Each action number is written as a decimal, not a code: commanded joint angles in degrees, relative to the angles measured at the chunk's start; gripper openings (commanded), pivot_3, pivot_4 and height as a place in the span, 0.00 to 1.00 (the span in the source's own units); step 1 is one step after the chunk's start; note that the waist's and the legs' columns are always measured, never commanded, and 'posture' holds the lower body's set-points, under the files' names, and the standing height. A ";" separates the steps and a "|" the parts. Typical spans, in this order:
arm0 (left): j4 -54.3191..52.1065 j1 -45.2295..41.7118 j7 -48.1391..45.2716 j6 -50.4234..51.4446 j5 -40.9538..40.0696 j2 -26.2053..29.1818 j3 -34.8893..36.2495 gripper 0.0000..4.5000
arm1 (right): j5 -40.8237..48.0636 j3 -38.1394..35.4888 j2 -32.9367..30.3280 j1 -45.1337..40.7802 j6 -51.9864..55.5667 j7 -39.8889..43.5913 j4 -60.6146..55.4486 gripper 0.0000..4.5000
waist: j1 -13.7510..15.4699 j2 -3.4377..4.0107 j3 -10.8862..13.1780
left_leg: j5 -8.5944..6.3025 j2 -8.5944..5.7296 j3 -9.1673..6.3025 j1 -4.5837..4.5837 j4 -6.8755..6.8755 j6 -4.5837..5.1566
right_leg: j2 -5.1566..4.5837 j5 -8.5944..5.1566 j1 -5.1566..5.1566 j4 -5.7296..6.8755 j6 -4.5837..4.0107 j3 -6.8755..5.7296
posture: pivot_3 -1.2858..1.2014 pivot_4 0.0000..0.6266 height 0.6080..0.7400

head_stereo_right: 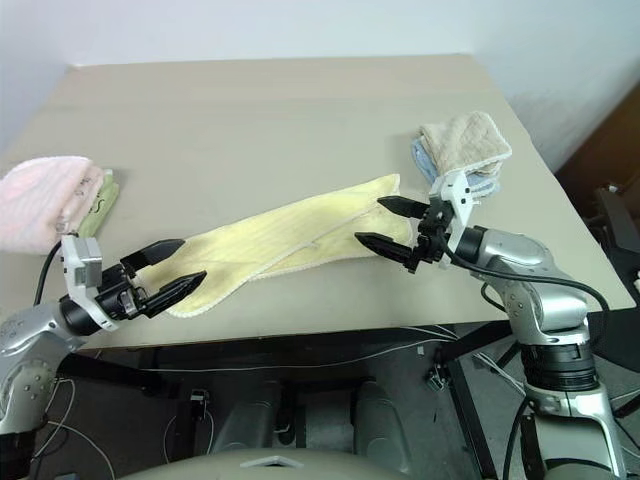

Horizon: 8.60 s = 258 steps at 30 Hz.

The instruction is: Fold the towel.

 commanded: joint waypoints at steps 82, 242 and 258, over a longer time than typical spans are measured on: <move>-5.55 6.21 10.86 -13.46 8.58 -9.06 -6.28 1.00 | -54.34 20.00 11.05 -47.05 -50.77 -23.50 80.64 0.00 | -1.94 0.11 0.02 | 0.07 0.03 0.13 0.05 0.03 0.07 | 0.32 0.02 -0.05 0.17 0.03 0.06 | 0.52 0.24 1.00; 59.67 -24.46 -33.34 0.07 16.64 30.80 0.80 0.01 | -18.01 7.29 -23.62 2.74 -20.27 22.94 -1.05 0.00 | -1.66 -0.02 0.19 | -0.11 0.84 0.93 0.03 0.47 0.07 | 0.16 -0.19 -0.24 0.70 0.30 -0.25 | 0.52 0.24 1.00; 59.19 -16.40 -34.80 0.36 16.17 38.19 2.68 0.01 | 6.69 -4.65 -28.80 11.43 -1.51 25.91 -13.28 0.00 | -1.54 0.02 0.17 | -0.12 0.87 1.31 -0.09 -0.43 0.02 | -0.50 -0.34 -0.39 0.11 -0.25 -1.12 | 0.52 0.24 1.00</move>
